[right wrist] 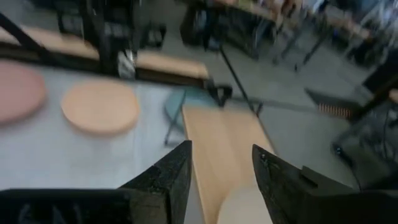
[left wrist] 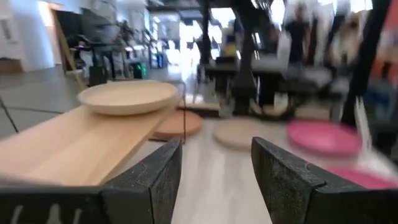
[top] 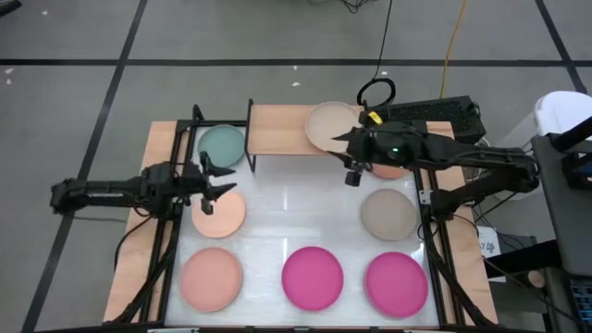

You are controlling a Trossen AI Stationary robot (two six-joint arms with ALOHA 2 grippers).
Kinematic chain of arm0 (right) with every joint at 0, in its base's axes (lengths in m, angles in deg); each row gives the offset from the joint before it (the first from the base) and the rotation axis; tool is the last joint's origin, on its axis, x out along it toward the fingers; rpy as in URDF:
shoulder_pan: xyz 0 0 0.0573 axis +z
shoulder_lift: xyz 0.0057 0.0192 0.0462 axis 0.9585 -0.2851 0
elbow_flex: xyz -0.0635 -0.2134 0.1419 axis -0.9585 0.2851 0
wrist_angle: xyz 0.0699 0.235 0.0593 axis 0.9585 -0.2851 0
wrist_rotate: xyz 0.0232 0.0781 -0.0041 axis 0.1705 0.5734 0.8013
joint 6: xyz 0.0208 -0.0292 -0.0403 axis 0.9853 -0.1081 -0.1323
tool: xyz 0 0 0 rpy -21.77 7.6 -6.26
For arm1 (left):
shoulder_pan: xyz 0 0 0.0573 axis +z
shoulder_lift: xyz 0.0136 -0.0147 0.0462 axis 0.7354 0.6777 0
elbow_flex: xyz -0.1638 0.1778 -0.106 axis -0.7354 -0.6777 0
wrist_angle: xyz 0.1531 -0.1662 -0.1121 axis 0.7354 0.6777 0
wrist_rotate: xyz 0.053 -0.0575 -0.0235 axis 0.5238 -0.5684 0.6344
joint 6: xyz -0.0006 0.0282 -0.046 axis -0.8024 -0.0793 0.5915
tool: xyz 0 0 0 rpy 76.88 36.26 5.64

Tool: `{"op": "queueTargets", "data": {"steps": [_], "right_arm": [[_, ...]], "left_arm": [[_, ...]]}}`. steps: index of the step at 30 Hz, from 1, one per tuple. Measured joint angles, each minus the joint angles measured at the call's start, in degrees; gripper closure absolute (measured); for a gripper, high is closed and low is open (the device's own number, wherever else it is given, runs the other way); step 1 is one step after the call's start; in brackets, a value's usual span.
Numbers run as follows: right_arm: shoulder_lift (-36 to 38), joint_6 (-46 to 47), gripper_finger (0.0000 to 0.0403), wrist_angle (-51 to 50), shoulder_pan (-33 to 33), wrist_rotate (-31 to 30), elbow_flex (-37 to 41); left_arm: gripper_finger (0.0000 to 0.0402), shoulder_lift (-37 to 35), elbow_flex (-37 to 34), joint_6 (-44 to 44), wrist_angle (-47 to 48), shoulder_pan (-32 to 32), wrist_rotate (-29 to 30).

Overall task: Place and stack plates onto a shelf
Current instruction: Stack the right pink plate on top of the light brown plate on the shelf

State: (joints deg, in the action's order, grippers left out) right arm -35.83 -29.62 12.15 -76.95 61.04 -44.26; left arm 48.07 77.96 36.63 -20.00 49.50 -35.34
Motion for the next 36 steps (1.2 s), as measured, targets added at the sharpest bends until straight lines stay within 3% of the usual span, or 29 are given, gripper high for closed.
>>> {"op": "queueTargets", "data": {"steps": [7, 19, 28, 36], "right_arm": [[2.4, -1.7, 0.0254, 3.2, 3.3, -0.1, 0.0], [1.9, -1.7, 0.0254, 2.7, 5.9, -0.2, 0.0], [1.9, -1.7, 0.0254, 3.3, 5.9, -0.4, 0.0], [1.9, -1.8, 0.0254, 3.5, 5.9, -0.5, 0.0]], "left_arm": [[0.0204, 21.8, 16.0, -18.9, 12.3, -11.3, 1.3], [0.0204, 52.5, 31.6, -35.1, 13.9, -29.5, 1.3], [0.0204, 69.1, 41.0, -43.0, 13.9, -33.9, 1.3], [0.0204, 77.9, 44.8, -50.8, 14.4, -34.2, 1.2]]}}
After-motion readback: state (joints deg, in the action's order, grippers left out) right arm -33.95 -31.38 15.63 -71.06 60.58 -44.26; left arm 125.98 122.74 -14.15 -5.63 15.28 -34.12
